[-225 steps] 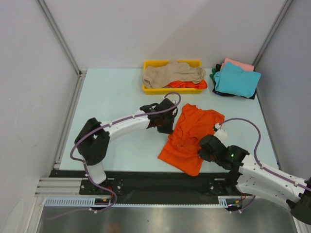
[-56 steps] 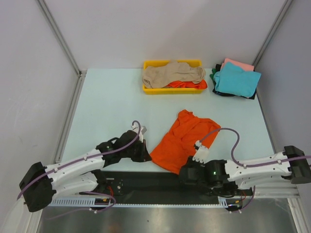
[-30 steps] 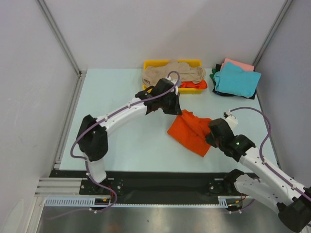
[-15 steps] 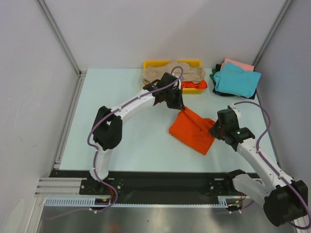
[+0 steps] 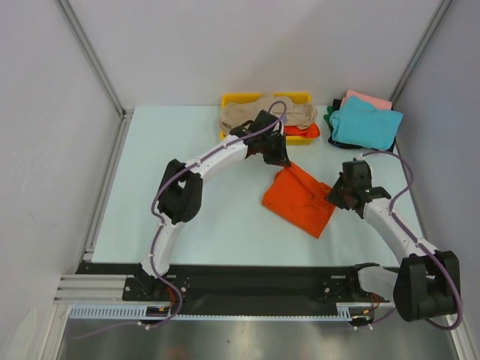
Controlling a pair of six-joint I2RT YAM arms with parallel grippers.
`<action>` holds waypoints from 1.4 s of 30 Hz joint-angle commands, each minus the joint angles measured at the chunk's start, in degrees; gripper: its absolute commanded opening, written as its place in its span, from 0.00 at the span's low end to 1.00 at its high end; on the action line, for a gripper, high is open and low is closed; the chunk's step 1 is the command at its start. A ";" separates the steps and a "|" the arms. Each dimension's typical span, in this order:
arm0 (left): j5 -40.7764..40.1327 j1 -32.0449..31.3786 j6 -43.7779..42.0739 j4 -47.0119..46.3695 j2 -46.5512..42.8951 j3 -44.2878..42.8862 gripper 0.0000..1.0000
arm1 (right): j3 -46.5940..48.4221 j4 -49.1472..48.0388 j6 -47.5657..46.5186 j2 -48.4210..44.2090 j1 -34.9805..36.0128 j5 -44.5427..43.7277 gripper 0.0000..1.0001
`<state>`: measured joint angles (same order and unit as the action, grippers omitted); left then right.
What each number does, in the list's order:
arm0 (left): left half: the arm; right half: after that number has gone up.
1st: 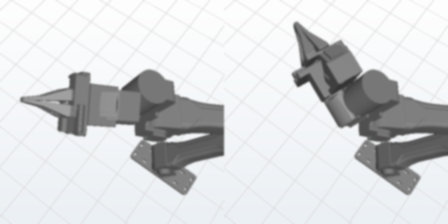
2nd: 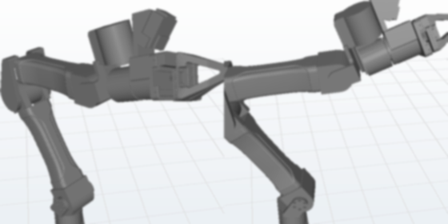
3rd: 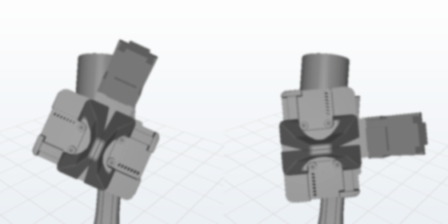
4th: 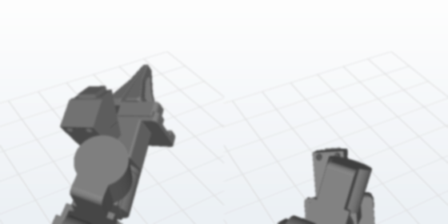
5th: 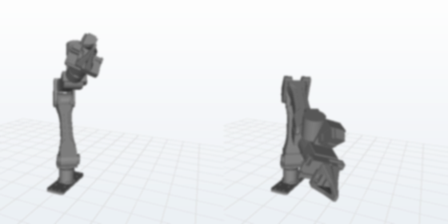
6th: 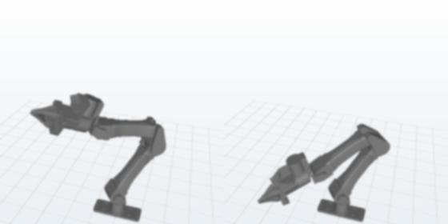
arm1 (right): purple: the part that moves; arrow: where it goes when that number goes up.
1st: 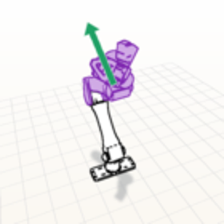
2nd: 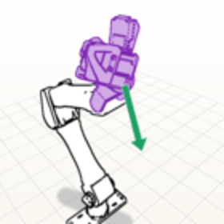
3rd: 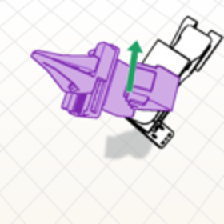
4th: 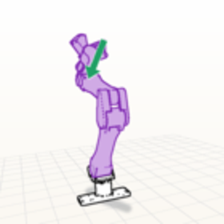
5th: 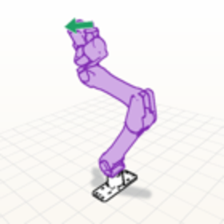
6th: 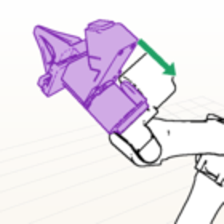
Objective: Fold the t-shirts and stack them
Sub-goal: Fold the tshirt
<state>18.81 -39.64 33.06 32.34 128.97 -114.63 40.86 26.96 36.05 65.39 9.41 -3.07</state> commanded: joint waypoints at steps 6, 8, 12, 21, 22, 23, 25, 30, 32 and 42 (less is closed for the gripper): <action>4.48 2.55 4.73 -3.25 7.77 -12.96 0.49 | 7.28 -3.32 -5.11 7.29 -8.87 4.83 0.66; 4.48 2.55 5.09 0.87 9.28 -21.11 0.60 | 9.75 -2.88 -6.08 8.09 -11.76 6.14 0.69; 4.31 2.37 3.86 1.07 4.29 -17.94 0.74 | 13.02 0.54 -6.61 4.50 -9.68 6.86 0.69; -3.33 2.37 -2.46 0.00 -23.38 14.14 0.72 | 7.39 -4.36 -0.90 -0.09 6.84 4.47 0.69; -5.86 2.37 -3.95 0.18 -26.37 17.56 0.72 | 7.56 -4.98 -1.16 1.05 7.55 4.91 0.69; -7.63 2.46 -4.75 0.62 -32.84 23.77 0.72 | 7.48 -6.64 -1.42 2.71 7.73 5.79 0.69; -12.80 2.64 -7.39 2.90 -39.37 29.17 0.73 | 7.30 -8.40 -2.91 4.13 7.47 6.93 0.69; -24.15 3.16 -11.08 8.70 -60.35 44.38 0.75 | 8.00 -7.89 -4.76 6.51 5.71 8.52 0.68; -28.36 3.16 -11.44 9.67 -66.09 50.43 0.78 | 7.05 -6.93 -5.20 4.67 4.57 6.85 0.70; -37.53 3.43 -9.41 11.00 -92.48 64.80 0.86 | -7.54 -7.09 -7.49 -9.83 -5.36 11.42 0.92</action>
<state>-14.39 -36.58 23.97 44.73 39.59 -49.89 36.07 20.99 30.06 57.71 5.74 6.26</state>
